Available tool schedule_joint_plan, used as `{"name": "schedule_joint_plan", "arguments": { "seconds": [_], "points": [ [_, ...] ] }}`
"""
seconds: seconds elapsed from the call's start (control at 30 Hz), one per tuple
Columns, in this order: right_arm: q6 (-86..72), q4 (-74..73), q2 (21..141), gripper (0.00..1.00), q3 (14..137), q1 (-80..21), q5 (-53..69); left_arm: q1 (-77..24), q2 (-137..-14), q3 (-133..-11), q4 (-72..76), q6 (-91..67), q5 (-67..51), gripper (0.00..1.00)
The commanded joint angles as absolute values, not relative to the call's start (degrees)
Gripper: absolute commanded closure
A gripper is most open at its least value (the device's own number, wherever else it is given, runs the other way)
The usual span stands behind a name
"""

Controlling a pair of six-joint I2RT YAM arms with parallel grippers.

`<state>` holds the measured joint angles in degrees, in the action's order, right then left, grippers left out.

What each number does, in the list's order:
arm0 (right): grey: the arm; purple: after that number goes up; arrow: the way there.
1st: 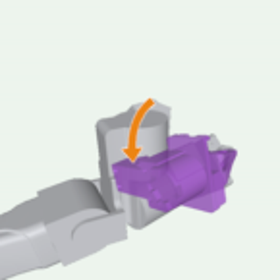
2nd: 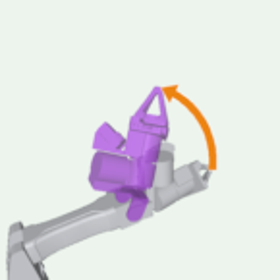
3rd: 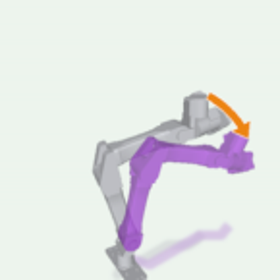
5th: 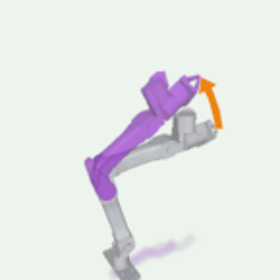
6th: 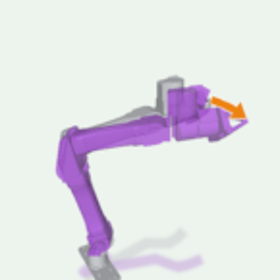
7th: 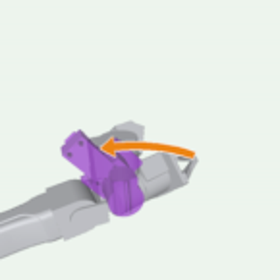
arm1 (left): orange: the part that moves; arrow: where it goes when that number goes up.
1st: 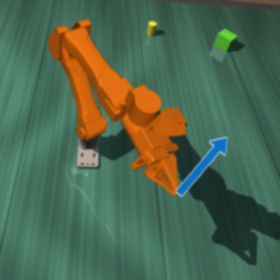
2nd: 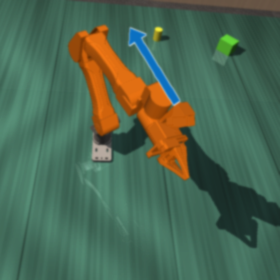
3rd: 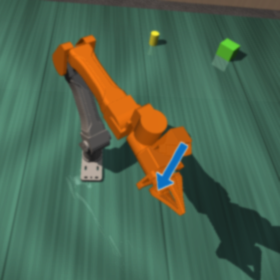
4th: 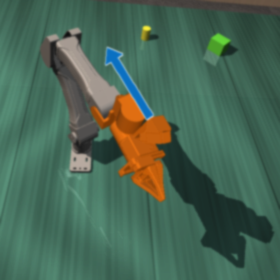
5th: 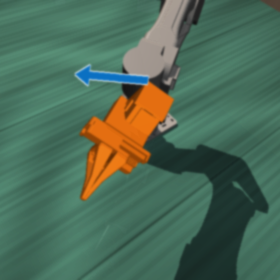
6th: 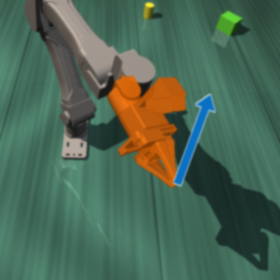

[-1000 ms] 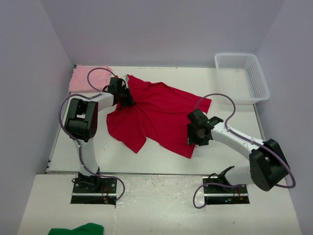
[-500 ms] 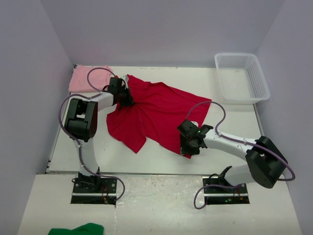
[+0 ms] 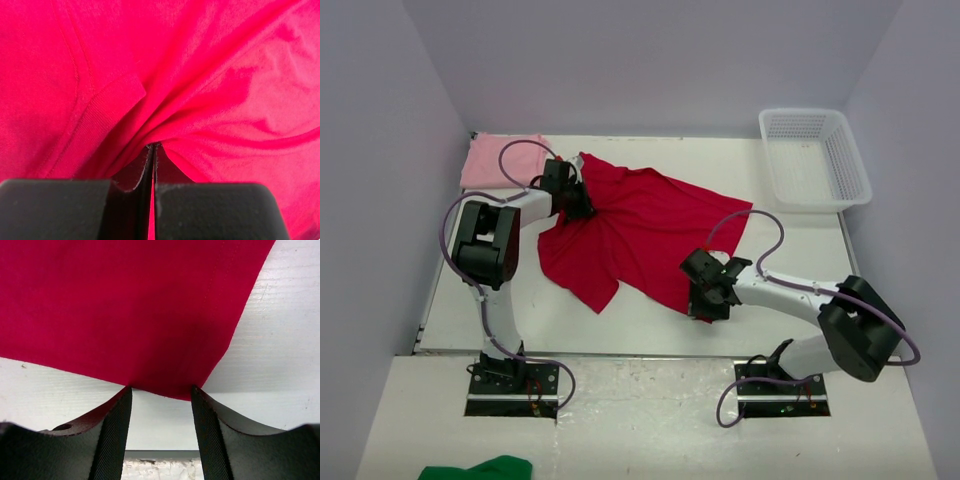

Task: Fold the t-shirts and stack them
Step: Flatten out the tshirt

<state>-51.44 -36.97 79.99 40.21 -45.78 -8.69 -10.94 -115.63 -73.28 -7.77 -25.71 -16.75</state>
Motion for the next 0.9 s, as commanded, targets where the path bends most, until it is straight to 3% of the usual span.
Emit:
{"name": "schedule_joint_plan", "arguments": {
  "seconds": [0.0, 0.1, 0.17, 0.23, 0.43, 0.63, 0.77, 0.83, 0.87],
  "points": [
    [-54.92, -39.02, 83.75, 0.48, 40.16, -45.97, -14.32, -10.63, -114.0, -72.42, -6.07, -24.52, -18.19, 1.0],
    [-56.16, -40.42, 85.43, 0.54, 41.39, -45.97, -15.11, -10.63, -113.03, -70.93, -5.45, -24.61, -17.76, 1.0],
    [-56.42, -41.39, 86.65, 0.65, 42.36, -46.05, -15.38, -10.55, -111.54, -70.05, -5.01, -24.78, -17.67, 1.0],
    [-57.04, -41.75, 87.1, 0.69, 42.8, -46.32, -15.73, -10.55, -110.75, -68.65, -4.13, -24.79, -17.75, 1.0],
    [-57.74, -42.63, 88.15, 0.71, 43.24, -46.93, -15.3, -9.49, -108.2, -65.48, -1.85, -25.66, -18.46, 1.0],
    [-58.18, -41.48, 88.24, 0.83, 42.54, -47.46, -15.03, -9.05, -104.42, -60.74, 2.81, -29.34, -18.29, 1.0],
    [-58.62, -41.31, 87.1, 0.99, 42.89, -48.08, -15.9, -10.54, -95.49, -57.22, 4.13, -30.67, -14.78, 1.0],
    [-58.36, -41.31, 86.75, 1.0, 43.5, -48.16, -16.43, -13.52, -90.99, -55.73, 2.73, -30.67, -8.99, 1.0],
    [-58.19, -41.31, 86.23, 1.0, 43.77, -48.16, -16.61, -15.1, -86.53, -55.64, 1.25, -30.85, -6.27, 0.95]
  ]
}}
